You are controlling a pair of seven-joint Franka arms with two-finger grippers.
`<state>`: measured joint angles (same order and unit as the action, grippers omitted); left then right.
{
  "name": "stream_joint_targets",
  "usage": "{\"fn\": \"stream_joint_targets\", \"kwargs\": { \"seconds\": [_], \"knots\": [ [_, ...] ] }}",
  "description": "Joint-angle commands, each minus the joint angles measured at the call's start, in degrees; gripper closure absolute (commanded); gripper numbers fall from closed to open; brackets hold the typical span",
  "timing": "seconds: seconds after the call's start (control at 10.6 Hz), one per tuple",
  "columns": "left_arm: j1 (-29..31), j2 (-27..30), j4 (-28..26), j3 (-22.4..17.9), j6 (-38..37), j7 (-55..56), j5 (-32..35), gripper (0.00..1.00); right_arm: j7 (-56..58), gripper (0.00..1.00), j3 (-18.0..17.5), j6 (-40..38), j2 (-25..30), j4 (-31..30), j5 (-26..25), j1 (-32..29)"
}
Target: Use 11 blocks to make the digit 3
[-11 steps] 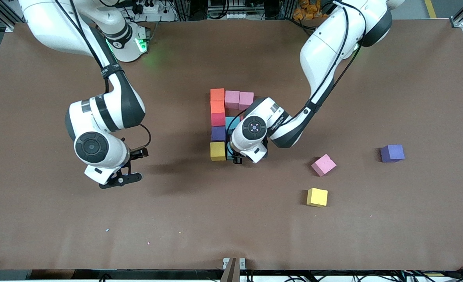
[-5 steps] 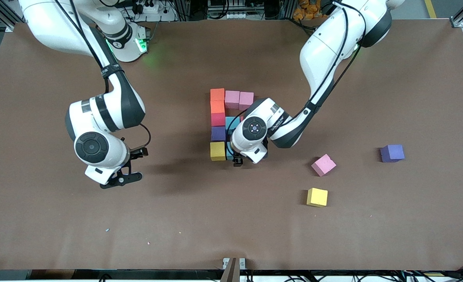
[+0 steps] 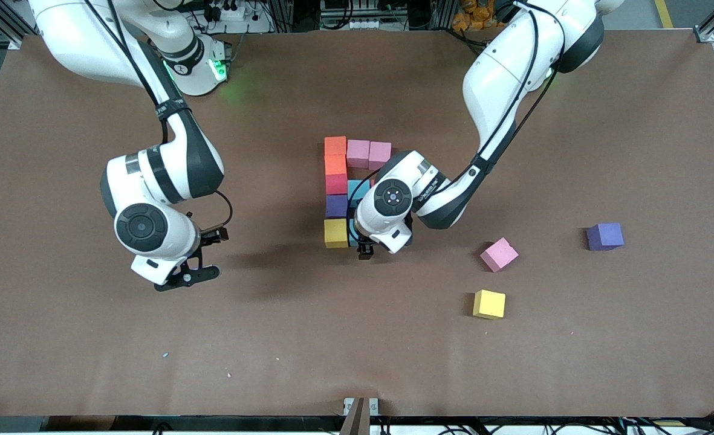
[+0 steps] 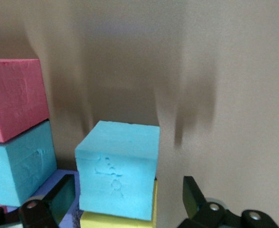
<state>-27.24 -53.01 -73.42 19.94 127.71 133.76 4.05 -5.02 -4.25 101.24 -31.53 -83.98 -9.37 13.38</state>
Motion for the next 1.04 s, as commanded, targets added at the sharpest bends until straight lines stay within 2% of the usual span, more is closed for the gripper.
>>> {"fn": "stream_joint_targets", "kwargs": {
  "seconds": [0.0, 0.38, 0.56, 0.94],
  "knots": [
    [-0.71, 3.08, -0.14, -0.87, -2.64, -0.60, -0.54, 0.00, 0.80, 0.00, -0.15, -0.08, 1.47, -1.53, 0.84, -0.28],
    [-0.45, 7.29, -0.67, -0.60, -7.55, -0.78, -0.36, 0.00, 0.45, 0.00, -0.15, -0.08, 1.38, -1.53, 0.84, -0.28],
    [-0.01, 9.84, -1.10, -0.43, -9.75, -2.00, 2.09, 0.00, 0.45, 0.00, -0.15, -0.08, 1.47, -1.53, 0.75, -0.28],
    [2.00, 15.03, -1.98, -0.61, -13.36, -8.42, 3.59, 0.00, 0.45, 0.00, -0.15, -0.08, 1.47, -1.53, 0.84, -0.28]
  ]
}}
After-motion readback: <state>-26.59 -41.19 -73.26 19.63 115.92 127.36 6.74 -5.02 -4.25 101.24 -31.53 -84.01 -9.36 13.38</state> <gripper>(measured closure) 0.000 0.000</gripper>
